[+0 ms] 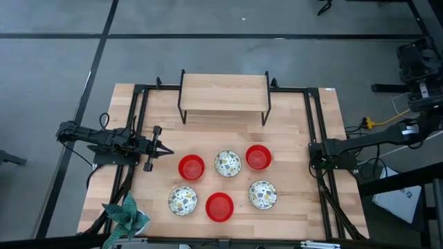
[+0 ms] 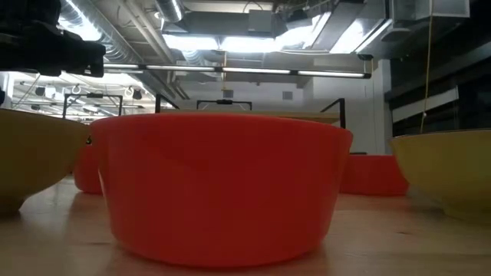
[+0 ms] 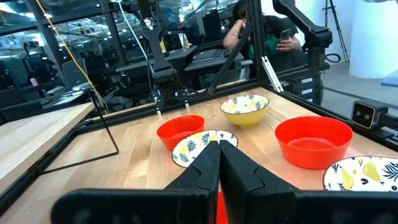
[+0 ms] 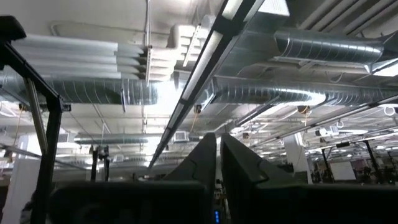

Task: Pick & Place Mini bowls
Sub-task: Put the right red bowl on the shelf

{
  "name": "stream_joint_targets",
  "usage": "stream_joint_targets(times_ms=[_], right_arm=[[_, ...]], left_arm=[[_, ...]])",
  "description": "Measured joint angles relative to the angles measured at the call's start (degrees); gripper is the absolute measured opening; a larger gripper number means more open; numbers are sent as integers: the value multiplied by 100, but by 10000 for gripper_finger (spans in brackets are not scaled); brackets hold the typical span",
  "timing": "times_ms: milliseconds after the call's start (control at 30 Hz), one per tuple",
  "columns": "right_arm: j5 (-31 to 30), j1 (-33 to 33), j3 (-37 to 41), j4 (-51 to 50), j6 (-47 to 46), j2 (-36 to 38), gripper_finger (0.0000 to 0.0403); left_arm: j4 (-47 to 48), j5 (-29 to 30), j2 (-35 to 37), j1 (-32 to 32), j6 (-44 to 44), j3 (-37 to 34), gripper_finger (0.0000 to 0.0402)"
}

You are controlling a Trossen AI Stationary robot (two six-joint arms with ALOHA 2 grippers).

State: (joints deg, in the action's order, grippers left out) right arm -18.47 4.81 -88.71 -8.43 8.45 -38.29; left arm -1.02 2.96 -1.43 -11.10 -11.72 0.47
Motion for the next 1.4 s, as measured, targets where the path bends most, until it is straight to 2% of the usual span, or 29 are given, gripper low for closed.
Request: stream_joint_targets(times_ms=[567,800,1100,1400], right_arm=[[63,1,-1866,-2234,17,-1212,26],[711,0,-2553,-3464,-33,-1600,26],[1394,-1,-2826,-4298,-46,-1864,26],[1417,1,-2830,-5233,103,-1952,26]], left_arm=[[-1,0,-1,0,0,-1,4],[-2,0,0,1,1,-2,4],[-1,0,0,0,1,0,4],[0,0,-1,-1,0,-1,4]])
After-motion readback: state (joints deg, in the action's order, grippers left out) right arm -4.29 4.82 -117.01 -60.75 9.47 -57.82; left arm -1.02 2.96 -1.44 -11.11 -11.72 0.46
